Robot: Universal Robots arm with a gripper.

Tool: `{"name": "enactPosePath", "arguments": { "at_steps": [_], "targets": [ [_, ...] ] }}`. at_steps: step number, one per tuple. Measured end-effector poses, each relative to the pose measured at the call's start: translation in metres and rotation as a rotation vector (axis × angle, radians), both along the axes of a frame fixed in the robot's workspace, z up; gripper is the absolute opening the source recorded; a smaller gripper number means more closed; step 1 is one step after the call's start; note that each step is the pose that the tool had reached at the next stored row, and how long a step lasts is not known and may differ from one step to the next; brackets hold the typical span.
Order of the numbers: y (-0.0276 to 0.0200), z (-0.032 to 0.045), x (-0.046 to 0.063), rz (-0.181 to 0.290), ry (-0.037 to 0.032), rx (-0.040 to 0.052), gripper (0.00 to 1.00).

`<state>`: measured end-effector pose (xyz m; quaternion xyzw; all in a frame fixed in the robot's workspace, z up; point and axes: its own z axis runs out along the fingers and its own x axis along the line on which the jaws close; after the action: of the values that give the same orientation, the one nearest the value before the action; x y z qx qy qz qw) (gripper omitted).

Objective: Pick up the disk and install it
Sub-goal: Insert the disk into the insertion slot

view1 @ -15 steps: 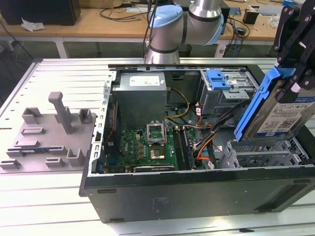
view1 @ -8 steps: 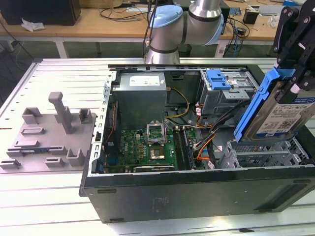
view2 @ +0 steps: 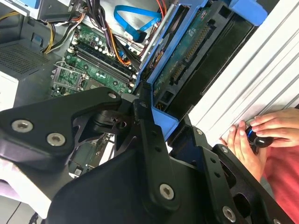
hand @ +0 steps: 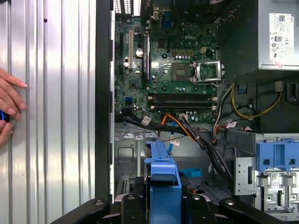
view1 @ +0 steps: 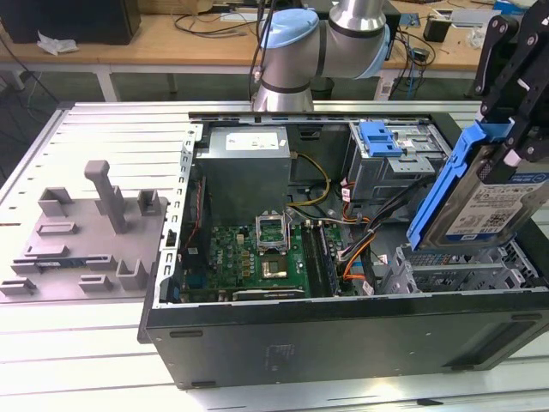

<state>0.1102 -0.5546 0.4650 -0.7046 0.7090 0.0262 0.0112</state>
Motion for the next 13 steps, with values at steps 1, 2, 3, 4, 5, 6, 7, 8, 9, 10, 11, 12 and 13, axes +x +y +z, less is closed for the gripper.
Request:
{"name": "enactPosePath", "arguments": {
  "at_steps": [1,2,3,4,5,6,7,8,9,10,11,12,13],
  "targets": [
    [0.0,-0.0025,0.0,0.0,-0.0001,-0.0001,0.36],
    [-0.0002,-0.0053,0.0001,-0.001,0.0,0.0001,0.36],
    [-0.0002,-0.0057,0.0002,-0.001,0.0,0.0,0.36],
    [-0.0002,-0.006,0.0003,-0.001,0.0,0.0,0.36],
    [-0.0002,-0.0063,0.0003,-0.001,0.0,0.0,0.36],
    [-0.0002,-0.0067,0.0003,-0.001,-0.0001,0.0,0.36],
    [-0.0002,-0.007,0.0004,-0.001,-0.0001,0.0,0.36],
    [-0.0003,-0.0072,0.0005,-0.002,0.0,0.0,0.36],
    [-0.0003,-0.0076,0.0007,-0.002,0.0,0.0,0.36],
    [-0.0003,-0.0079,0.0008,-0.003,0.0,0.0001,0.36],
    [-0.0003,-0.0081,0.0008,-0.003,0.0,0.0001,0.36],
    [-0.0004,-0.0085,0.001,-0.004,0.0,0.0001,0.36],
    [-0.0004,-0.0089,0.0011,-0.004,0.0,0.0,0.36]
  ]
}}
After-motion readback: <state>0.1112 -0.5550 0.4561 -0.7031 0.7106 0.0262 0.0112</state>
